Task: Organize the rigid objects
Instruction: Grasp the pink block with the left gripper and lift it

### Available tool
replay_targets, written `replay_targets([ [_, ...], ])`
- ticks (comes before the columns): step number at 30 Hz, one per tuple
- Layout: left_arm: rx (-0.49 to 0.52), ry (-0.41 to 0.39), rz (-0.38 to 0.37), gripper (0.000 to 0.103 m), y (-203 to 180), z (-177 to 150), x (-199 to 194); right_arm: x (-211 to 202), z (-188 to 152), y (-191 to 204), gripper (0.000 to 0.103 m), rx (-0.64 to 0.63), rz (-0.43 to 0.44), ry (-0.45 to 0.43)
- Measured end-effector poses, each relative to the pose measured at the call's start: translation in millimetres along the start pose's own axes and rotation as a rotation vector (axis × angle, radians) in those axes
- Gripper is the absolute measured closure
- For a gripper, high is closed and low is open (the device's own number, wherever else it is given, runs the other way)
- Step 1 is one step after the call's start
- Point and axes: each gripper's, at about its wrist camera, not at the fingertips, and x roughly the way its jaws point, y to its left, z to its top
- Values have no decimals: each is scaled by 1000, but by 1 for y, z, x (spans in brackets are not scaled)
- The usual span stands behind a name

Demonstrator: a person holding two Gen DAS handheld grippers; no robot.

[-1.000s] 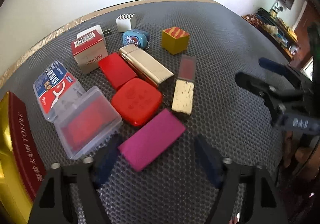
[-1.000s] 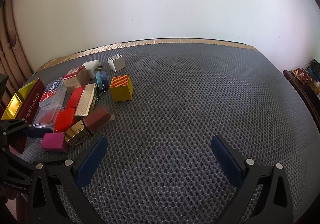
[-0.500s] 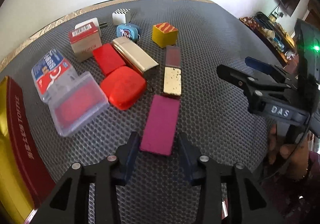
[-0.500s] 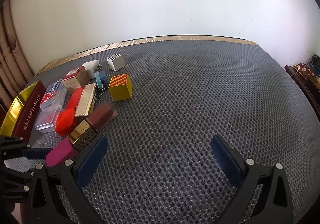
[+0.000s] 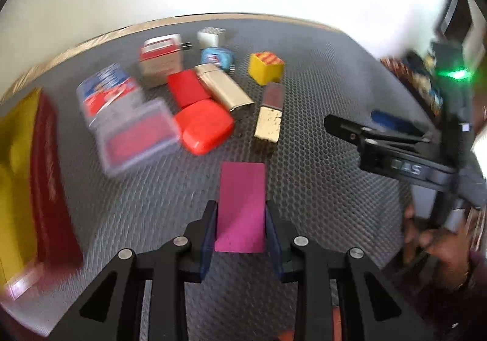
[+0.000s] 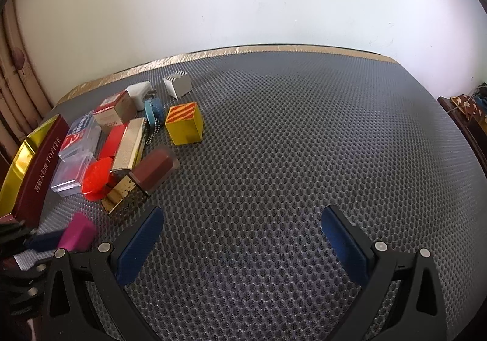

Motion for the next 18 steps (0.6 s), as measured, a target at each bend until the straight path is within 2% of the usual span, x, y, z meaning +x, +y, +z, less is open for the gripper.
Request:
replay_targets([
  [4, -90, -46, 8, 73, 7, -15, -31, 4, 1, 3, 0, -5, -5, 33],
  [7, -123, -72, 16, 73, 10, -22, -56, -1, 6, 9, 0, 9, 41, 40],
  [15, -224, -122, 76, 72, 37, -36, -103, 11, 26, 58, 0, -48, 95, 147],
  [18, -234, -145, 98, 72, 51, -42, -116, 21, 29, 63, 0, -57, 59, 175],
])
